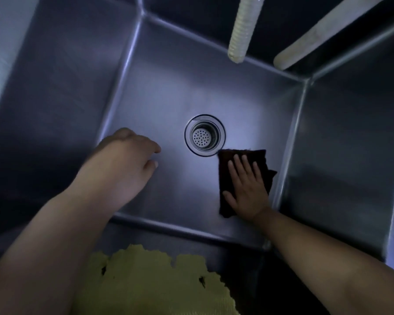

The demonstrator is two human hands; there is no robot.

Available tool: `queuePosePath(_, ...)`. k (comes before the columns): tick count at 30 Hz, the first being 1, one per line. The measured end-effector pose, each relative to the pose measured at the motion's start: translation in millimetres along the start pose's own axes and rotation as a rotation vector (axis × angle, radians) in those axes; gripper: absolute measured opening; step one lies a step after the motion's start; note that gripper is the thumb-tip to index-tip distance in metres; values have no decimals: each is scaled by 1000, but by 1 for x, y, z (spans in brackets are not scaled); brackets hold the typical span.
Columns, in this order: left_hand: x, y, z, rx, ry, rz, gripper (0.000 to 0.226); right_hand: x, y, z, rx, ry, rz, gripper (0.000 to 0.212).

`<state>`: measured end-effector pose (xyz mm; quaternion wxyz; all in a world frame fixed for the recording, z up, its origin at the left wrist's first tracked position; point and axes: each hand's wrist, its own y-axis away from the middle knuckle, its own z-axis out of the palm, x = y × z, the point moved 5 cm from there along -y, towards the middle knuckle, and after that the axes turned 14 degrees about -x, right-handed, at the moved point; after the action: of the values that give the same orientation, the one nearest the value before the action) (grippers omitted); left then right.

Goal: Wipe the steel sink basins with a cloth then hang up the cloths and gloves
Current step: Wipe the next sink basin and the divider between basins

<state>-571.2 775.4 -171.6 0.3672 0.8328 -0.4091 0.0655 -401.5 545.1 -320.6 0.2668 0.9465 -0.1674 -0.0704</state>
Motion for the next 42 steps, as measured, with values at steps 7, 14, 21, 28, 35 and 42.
queuePosePath(7, -3, -3, -2, -5, -36, 26, 33, 35, -70, -45, 85, -122, 257, 77)
queuePosePath(14, -5, -5, -6, -9, -76, 13, 32, 22, -165, -94, 152, -155, 340, 71)
queuePosePath(21, -9, -7, -6, -27, -88, 19, 35, -50, -239, -129, 179, -76, 225, 71)
queuePosePath(28, -14, -11, -4, -46, -127, 20, 26, -101, -301, -167, 167, -4, -45, 69)
queuePosePath(35, -25, -15, 4, -60, -195, -29, 29, -62, -299, -171, 184, 12, -90, 67)
queuePosePath(42, -28, -15, 5, -55, -198, -36, 34, 24, -249, -148, 199, -37, -17, 67)
